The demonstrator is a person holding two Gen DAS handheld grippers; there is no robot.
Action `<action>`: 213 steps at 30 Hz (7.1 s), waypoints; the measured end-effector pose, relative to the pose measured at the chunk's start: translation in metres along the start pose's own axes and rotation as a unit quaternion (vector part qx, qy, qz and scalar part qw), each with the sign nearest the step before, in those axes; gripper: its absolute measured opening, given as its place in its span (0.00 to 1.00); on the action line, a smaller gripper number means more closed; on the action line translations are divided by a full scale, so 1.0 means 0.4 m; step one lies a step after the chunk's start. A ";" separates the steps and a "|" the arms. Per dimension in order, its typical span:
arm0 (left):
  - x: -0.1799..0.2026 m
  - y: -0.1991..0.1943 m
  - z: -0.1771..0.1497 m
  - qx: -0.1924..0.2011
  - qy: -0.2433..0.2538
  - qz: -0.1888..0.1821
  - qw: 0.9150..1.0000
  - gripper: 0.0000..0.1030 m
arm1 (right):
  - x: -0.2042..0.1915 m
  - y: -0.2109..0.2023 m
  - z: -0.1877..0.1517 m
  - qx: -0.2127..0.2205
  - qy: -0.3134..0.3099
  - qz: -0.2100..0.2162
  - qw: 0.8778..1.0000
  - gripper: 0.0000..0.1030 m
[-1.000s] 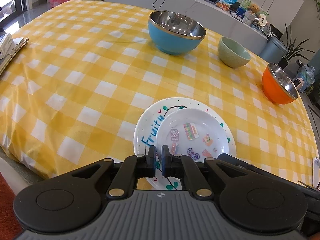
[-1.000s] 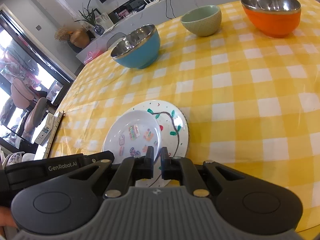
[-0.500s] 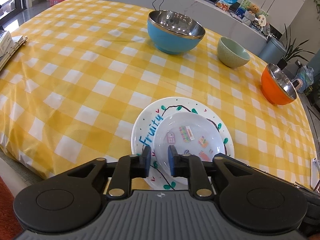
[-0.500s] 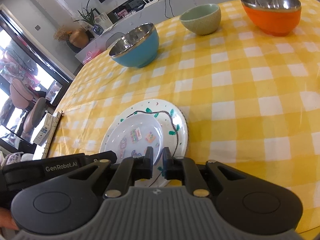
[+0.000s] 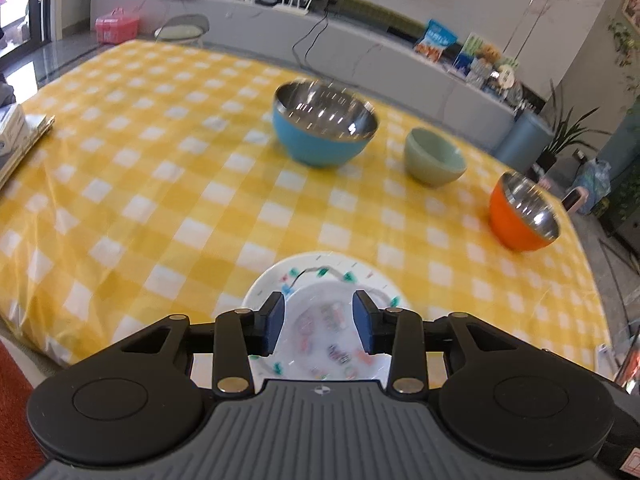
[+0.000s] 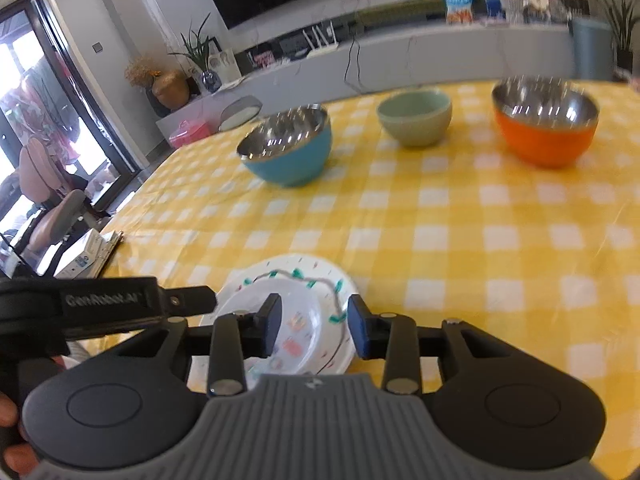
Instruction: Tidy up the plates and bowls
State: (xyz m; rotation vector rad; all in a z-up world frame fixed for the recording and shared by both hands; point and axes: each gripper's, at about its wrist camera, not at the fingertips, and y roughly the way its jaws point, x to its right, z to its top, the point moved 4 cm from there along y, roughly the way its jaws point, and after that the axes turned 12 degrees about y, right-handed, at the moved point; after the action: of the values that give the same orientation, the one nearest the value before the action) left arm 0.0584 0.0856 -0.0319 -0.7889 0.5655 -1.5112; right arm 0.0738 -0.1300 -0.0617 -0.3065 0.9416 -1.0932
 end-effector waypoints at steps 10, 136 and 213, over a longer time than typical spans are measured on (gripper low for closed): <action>0.126 -0.007 0.080 0.043 0.043 -0.023 0.998 0.47 | 0.101 -0.060 0.100 0.068 0.019 -0.066 0.995 0.47; 0.239 0.104 -0.050 -0.080 0.051 -0.071 0.993 0.08 | 0.292 -0.125 0.028 -0.071 0.150 -0.105 0.981 0.12; -0.215 0.417 0.421 -0.004 0.057 0.000 0.998 0.59 | -0.118 0.504 0.382 -0.029 0.099 -0.067 0.992 0.54</action>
State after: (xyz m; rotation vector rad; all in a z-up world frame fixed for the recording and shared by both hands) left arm 0.2936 0.1713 -0.0618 -0.7128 0.6571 -1.5610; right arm 0.3102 -0.0298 -0.0756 -0.3165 1.1435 -1.2366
